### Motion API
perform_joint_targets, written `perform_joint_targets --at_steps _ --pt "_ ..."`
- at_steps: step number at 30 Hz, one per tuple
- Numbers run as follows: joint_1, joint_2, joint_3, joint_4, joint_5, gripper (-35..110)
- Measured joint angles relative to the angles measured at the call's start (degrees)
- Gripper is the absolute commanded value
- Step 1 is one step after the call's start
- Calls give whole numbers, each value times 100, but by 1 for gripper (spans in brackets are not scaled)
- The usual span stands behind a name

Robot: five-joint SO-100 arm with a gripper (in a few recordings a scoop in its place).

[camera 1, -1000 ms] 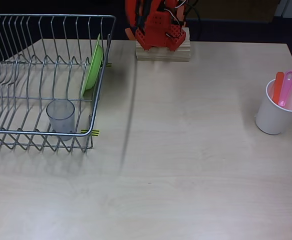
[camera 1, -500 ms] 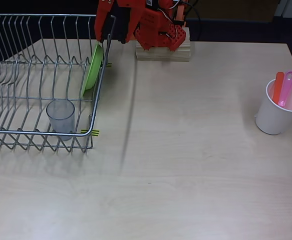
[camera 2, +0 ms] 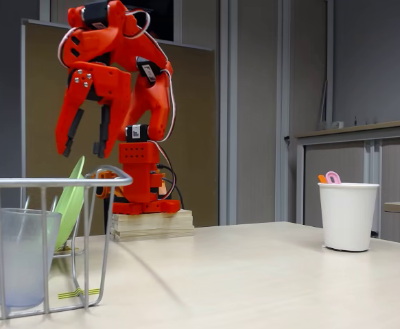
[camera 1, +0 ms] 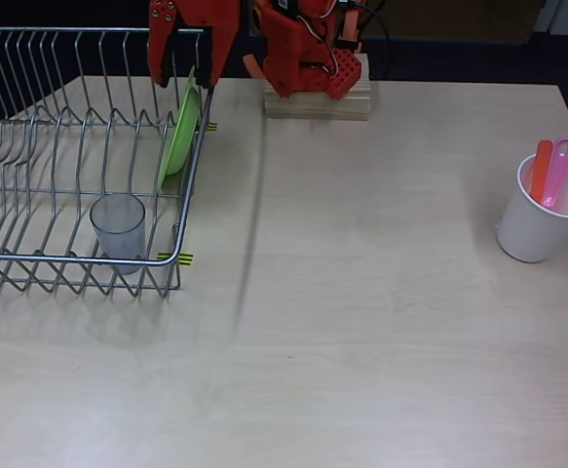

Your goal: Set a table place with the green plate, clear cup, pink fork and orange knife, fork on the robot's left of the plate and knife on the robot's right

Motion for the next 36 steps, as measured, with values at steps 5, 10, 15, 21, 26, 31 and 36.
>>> perform_joint_targets --at_steps 5,10,15,21,26,31,36 --pt "158 -193 -9 44 -114 18" --pt "316 -466 26 -18 -237 17" --pt "563 -923 -44 -141 -387 17" --pt "765 -1521 -290 -220 -712 15" --pt "853 -1907 -457 -255 -826 10" --pt "905 -2171 -571 -264 -835 0" --pt "896 -2030 -773 -114 -923 0"
